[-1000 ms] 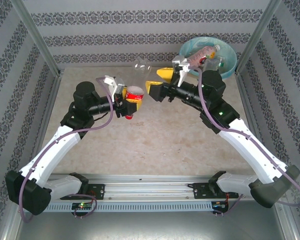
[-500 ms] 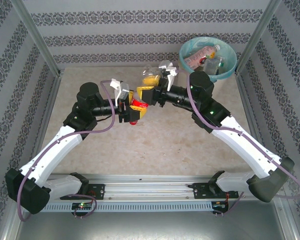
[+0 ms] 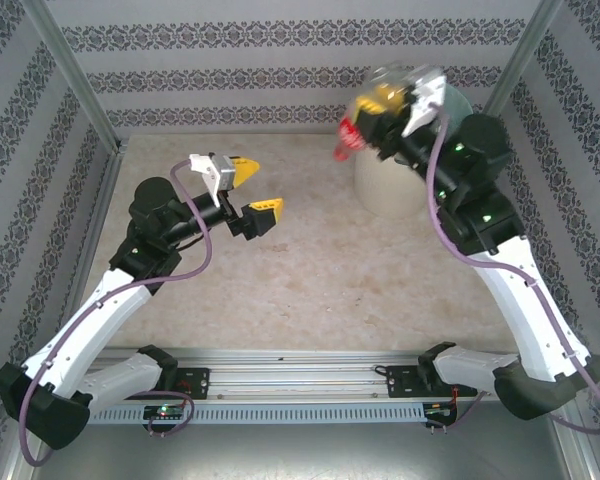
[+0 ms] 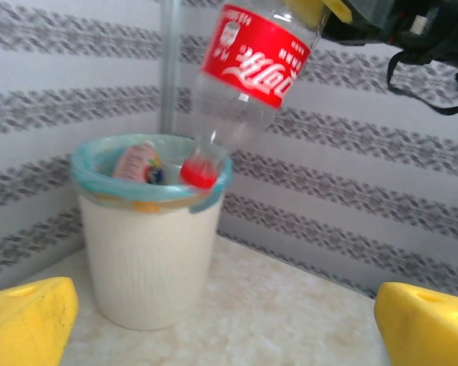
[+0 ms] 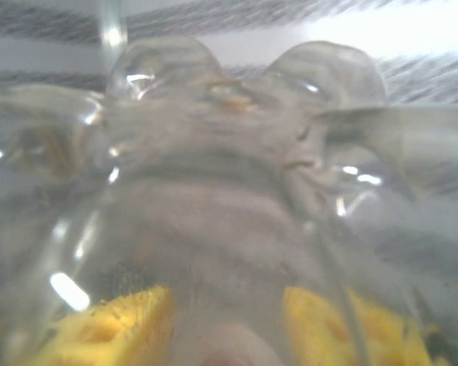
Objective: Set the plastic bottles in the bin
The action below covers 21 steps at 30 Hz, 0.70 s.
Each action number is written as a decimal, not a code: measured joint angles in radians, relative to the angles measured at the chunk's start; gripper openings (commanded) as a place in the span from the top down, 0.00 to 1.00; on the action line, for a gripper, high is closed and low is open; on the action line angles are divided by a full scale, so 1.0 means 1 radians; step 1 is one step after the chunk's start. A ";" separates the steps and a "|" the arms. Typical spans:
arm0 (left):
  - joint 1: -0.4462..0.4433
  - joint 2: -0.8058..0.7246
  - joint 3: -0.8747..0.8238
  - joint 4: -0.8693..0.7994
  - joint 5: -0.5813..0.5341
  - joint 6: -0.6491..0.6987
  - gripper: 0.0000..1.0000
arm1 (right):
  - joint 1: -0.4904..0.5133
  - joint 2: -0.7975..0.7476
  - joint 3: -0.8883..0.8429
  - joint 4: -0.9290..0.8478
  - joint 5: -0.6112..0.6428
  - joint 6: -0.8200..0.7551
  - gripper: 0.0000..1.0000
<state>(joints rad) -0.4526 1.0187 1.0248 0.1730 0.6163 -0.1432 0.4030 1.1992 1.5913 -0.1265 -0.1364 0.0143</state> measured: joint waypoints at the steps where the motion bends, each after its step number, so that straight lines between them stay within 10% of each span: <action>1: 0.000 -0.008 0.000 -0.001 -0.029 0.000 0.00 | -0.048 0.010 0.016 0.011 0.041 -0.019 0.62; 21: 0.000 -0.105 -0.048 -0.108 -0.229 0.004 0.00 | -0.377 0.348 0.040 0.158 0.417 -0.174 0.62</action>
<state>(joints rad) -0.4526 0.9142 0.9764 0.0654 0.3874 -0.1390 0.0257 1.5475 1.6314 0.0315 0.2810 -0.1593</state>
